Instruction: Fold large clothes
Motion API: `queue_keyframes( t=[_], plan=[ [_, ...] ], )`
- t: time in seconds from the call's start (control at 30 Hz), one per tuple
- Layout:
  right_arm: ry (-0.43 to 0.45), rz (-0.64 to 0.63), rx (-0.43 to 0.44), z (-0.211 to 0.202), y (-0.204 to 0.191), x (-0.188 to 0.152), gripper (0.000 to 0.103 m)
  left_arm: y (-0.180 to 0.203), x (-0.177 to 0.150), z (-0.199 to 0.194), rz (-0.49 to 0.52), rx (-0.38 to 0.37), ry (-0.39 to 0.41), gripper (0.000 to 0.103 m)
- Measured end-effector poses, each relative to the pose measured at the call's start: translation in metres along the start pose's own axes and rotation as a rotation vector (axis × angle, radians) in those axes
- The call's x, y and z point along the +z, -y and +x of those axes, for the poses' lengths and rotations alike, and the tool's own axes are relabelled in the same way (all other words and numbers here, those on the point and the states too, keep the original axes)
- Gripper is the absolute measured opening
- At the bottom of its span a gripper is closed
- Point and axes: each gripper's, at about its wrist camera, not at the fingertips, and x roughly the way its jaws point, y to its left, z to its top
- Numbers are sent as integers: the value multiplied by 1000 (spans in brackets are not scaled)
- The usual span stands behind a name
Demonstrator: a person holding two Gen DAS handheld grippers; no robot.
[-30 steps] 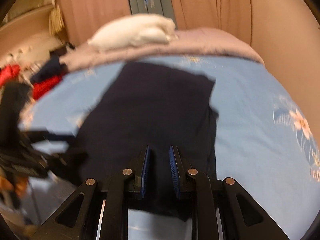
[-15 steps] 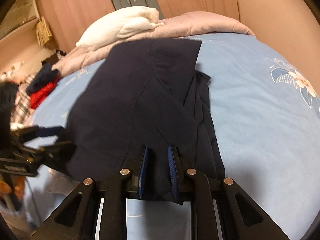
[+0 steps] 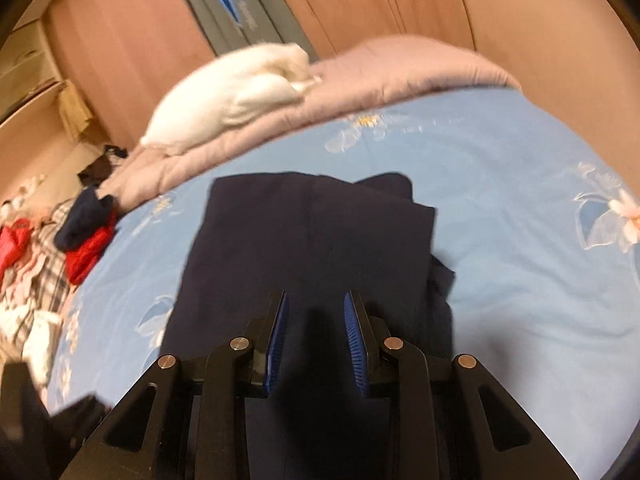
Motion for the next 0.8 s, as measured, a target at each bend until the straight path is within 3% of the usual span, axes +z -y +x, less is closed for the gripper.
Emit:
queue_keyframes(
  t=[0.13,0.23,0.57,0.8],
  plan=[
    [-91,49,-65,41,12,-1,28,1,-1,0,9,-12,5,80],
    [-110,17,-88,50,10,-9,28,2,-1,0,14,-15,6,81],
    [-3,-50,-23,-12,-6,-25,28,1,-3,-1,2,-19,8,82],
    [-2,-155,-11,-46,-21,-68,28,1,-3,-1,-6,-18,5,82]
  ],
)
